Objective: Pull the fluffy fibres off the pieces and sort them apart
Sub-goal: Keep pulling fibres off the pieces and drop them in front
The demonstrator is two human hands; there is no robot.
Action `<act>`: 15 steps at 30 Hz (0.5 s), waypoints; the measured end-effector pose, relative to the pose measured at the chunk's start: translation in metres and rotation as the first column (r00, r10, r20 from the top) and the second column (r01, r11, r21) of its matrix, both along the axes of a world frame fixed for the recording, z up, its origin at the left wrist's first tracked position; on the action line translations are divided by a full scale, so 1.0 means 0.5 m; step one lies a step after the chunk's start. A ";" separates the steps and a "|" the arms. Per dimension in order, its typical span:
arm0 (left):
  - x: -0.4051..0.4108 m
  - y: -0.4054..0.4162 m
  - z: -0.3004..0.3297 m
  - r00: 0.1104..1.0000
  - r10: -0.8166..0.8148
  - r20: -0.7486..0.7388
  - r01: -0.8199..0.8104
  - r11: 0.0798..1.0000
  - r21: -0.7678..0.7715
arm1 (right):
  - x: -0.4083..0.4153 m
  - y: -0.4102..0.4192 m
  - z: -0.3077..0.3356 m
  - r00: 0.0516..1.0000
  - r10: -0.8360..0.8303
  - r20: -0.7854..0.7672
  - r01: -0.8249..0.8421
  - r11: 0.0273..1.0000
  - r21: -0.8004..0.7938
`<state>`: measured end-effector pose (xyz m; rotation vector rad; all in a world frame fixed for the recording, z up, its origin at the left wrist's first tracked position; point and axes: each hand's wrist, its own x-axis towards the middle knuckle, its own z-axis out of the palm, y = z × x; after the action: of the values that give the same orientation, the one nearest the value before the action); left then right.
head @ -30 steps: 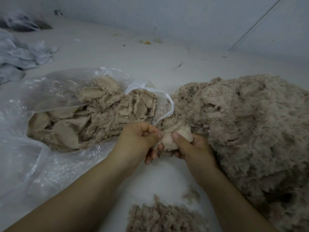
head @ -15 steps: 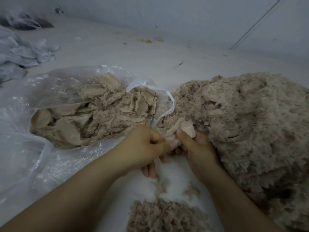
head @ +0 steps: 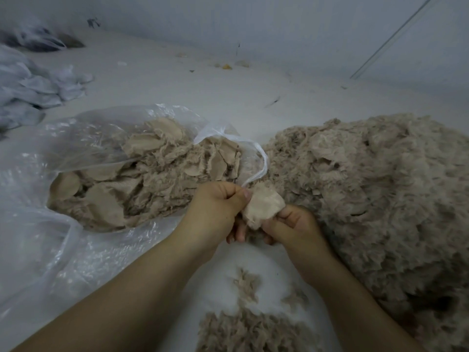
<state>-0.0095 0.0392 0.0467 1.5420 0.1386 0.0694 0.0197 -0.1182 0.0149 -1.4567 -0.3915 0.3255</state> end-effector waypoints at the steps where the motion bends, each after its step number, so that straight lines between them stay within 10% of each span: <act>1: 0.000 0.000 0.000 1.000 0.004 0.006 -0.004 1.000 0.002 | -0.001 0.001 0.000 0.999 0.044 0.003 -0.044 0.999 0.019; 11: 0.031 0.045 0.026 0.960 0.185 0.209 -0.222 0.960 0.168 | 0.002 0.002 -0.007 0.999 -0.032 0.044 0.039 0.986 -0.162; 15: 0.070 0.089 0.043 0.896 0.101 0.433 -0.374 0.699 0.609 | 0.006 0.005 -0.009 0.999 -0.045 0.016 0.047 0.986 -0.157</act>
<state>0.0256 0.0839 0.0682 2.2148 0.0082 0.6968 0.0228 -0.1156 0.0106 -1.6204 -0.3478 0.3163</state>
